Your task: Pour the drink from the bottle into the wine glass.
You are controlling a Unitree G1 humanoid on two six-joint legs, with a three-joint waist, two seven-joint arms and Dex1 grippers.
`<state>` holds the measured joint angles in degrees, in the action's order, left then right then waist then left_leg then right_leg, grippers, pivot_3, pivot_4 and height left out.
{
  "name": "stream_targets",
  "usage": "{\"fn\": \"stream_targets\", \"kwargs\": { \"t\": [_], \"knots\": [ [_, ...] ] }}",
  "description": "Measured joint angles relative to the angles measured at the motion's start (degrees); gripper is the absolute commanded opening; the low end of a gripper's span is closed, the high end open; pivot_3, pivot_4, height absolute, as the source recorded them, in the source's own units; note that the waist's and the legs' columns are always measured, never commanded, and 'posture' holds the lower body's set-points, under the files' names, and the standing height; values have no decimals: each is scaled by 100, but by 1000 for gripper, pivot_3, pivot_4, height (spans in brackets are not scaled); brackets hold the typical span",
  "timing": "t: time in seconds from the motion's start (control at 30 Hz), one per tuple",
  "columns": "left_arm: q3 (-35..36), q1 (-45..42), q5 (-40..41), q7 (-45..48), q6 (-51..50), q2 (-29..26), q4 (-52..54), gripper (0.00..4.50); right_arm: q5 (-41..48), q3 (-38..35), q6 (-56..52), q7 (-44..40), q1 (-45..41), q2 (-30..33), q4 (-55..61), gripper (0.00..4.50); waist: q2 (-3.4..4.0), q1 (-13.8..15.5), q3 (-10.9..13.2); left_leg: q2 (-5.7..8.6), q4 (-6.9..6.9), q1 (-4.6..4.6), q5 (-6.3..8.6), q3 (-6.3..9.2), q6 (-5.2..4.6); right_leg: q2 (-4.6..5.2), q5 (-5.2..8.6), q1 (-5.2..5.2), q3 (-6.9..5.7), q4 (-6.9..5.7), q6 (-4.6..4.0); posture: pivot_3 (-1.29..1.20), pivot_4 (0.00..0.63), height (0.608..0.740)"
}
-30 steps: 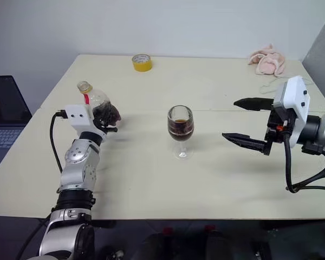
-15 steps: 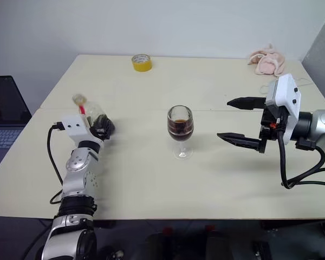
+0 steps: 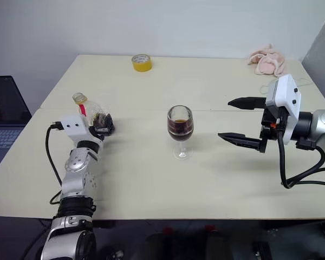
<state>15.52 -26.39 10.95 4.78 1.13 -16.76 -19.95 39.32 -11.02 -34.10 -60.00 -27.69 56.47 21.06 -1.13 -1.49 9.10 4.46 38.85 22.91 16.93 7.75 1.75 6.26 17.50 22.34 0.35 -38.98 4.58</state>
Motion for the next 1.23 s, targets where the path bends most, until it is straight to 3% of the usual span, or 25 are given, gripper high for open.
{"fn": "stream_targets", "kwargs": {
  "t": [0.4, 0.53, 0.63, 0.77, 0.97, 1.23],
  "knots": [
    [251, 1059, 496, 419, -1400, -625, 2260, 4466, -296, -20, 378, -351, 5, 44, -862, 4500, 2, -1, 0, -3, -4, -2, 0, -2, 0, -1, 0, 1, 6, 1, 0, 0, 150, 740],
    [482, 1419, 1321, 1176, -2149, -1053, 2843, 4466, -434, -51, 494, -431, 4, 110, -1094, 4500, 3, -2, -1, -5, -7, -3, 0, -2, 0, -2, 0, 1, 7, 2, -1, 0, 150, 740],
    [495, 1776, 2005, 2196, -2767, -1730, 3170, 4466, -412, -233, 507, -530, 17, 112, -1375, 4500, 4, -1, 0, -5, -9, -3, 0, -4, 0, -3, 1, 1, 9, 5, -1, 0, 150, 740],
    [423, 1869, 2517, 3385, -3246, -2624, 3425, 4466, -403, -431, 509, -656, 273, 107, -1745, 4500, 6, 17, 1, -5, -10, -4, 0, -2, 0, -4, 1, -3, 8, 6, -2, 0, 150, 740],
    [148, 1572, 2749, 4532, -3675, -3477, 3464, 4466, -422, -396, 509, -736, 504, -82, -1821, 4500, 21, -30, 1, -9, -20, -12, 1, -11, -1, -7, 1, -1, 17, 6, -2, 0, 150, 740],
    [-56, 1279, 2704, 5034, -3810, -3598, 3374, 4466, -379, -335, 443, -692, 495, -246, -1408, 4500, 24, -27, 3, -9, -19, -11, 1, -8, -1, -7, 1, -1, 15, 7, -2, 0, 150, 740]
  ]
}}
